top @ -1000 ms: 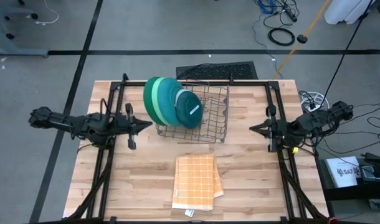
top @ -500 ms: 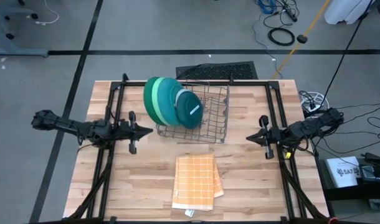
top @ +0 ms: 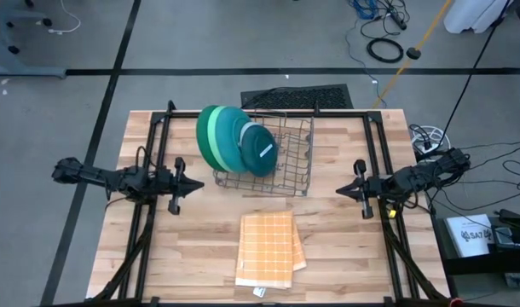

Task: Sort dishes
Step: Return to Home Position

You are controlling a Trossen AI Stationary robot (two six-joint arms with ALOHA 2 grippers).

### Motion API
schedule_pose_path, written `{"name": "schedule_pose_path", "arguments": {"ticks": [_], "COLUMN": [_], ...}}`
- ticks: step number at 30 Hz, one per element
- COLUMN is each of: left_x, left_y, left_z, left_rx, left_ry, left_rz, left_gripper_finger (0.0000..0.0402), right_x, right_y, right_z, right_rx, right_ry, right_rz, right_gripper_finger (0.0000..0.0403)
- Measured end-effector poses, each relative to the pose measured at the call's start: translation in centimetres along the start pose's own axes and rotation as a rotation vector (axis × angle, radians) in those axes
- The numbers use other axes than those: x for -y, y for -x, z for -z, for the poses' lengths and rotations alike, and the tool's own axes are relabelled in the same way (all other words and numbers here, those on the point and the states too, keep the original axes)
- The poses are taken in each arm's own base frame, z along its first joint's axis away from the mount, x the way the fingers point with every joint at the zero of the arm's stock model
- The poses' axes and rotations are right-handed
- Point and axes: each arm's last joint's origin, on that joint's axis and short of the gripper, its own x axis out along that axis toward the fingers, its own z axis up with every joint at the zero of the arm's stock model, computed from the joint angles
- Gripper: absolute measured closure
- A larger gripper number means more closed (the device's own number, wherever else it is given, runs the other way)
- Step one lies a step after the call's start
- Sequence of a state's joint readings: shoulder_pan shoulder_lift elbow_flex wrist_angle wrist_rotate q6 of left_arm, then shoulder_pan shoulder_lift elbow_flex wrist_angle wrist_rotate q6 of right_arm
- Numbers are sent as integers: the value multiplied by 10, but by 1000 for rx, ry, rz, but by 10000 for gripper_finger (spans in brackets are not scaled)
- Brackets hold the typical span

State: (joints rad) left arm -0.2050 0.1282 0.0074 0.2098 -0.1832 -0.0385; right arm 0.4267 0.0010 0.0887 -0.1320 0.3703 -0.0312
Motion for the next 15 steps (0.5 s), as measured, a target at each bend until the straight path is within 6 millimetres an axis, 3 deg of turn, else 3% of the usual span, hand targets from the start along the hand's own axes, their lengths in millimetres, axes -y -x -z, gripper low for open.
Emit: {"name": "schedule_pose_path", "arguments": {"ticks": [8,15], "left_x": [-3,-4], "left_y": [6,8], "left_z": [5,4], "left_rx": [-36,-18], "left_ry": [-14,0], "left_rz": [-67,-90], "left_gripper_finger": [399,397], "right_x": [-1,1], "right_y": [0,1], "right_z": [0,-11], "right_rx": [0,110], "right_ry": [30,112], "right_rz": [-37,21], "right_gripper_finger": [403,403]}}
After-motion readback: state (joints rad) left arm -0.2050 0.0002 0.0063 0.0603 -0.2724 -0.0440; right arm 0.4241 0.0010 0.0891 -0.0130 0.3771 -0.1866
